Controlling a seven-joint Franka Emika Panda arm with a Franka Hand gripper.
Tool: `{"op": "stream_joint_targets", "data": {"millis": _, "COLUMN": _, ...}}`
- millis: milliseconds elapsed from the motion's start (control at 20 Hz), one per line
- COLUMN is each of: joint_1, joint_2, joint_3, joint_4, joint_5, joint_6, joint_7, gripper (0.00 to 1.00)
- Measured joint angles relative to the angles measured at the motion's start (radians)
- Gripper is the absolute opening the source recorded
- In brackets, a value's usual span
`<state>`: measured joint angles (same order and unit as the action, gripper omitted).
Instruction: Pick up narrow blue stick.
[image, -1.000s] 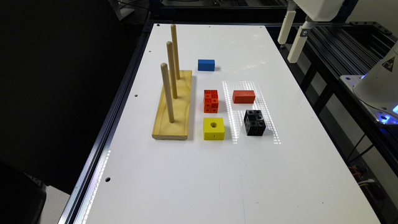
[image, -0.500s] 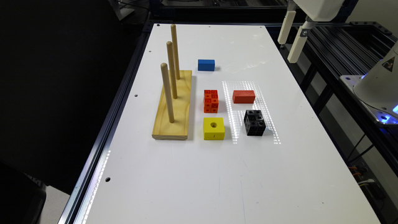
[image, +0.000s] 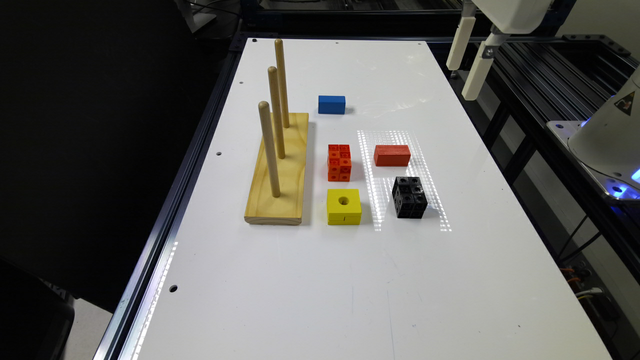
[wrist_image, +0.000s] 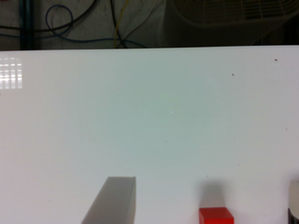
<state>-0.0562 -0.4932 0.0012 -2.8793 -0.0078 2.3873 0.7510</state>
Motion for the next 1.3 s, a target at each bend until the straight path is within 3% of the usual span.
{"op": "stream_joint_targets", "data": {"millis": 50, "joint_1": -0.009, "joint_2": 0.000, "joint_3": 0.000, "joint_4": 0.000, "joint_5": 0.0000, "joint_6": 0.000, "joint_7": -0.009, "gripper": 1.00}}
{"op": "stream_joint_targets", "data": {"millis": 150, "joint_1": -0.039, "joint_2": -0.001, "joint_3": 0.000, "joint_4": 0.003, "joint_5": -0.0014, "joint_6": 0.000, "joint_7": -0.037, "gripper": 1.00}}
{"op": "stream_joint_targets", "data": {"millis": 350, "joint_1": -0.124, "joint_2": 0.005, "joint_3": -0.001, "joint_4": 0.026, "joint_5": -0.0014, "joint_6": 0.001, "joint_7": -0.123, "gripper": 1.00}}
{"op": "stream_joint_targets", "data": {"millis": 450, "joint_1": -0.150, "joint_2": 0.015, "joint_3": -0.001, "joint_4": 0.041, "joint_5": -0.0013, "joint_6": 0.001, "joint_7": -0.149, "gripper": 1.00}}
{"op": "stream_joint_targets", "data": {"millis": 550, "joint_1": -0.158, "joint_2": 0.030, "joint_3": -0.001, "joint_4": 0.056, "joint_5": -0.0013, "joint_6": 0.003, "joint_7": -0.157, "gripper": 1.00}}
{"op": "stream_joint_targets", "data": {"millis": 850, "joint_1": -0.160, "joint_2": 0.084, "joint_3": 0.000, "joint_4": 0.090, "joint_5": -0.0013, "joint_6": 0.023, "joint_7": -0.158, "gripper": 1.00}}
{"op": "stream_joint_targets", "data": {"millis": 1300, "joint_1": -0.184, "joint_2": 0.161, "joint_3": -0.001, "joint_4": 0.148, "joint_5": -0.0014, "joint_6": 0.044, "joint_7": -0.180, "gripper": 1.00}}
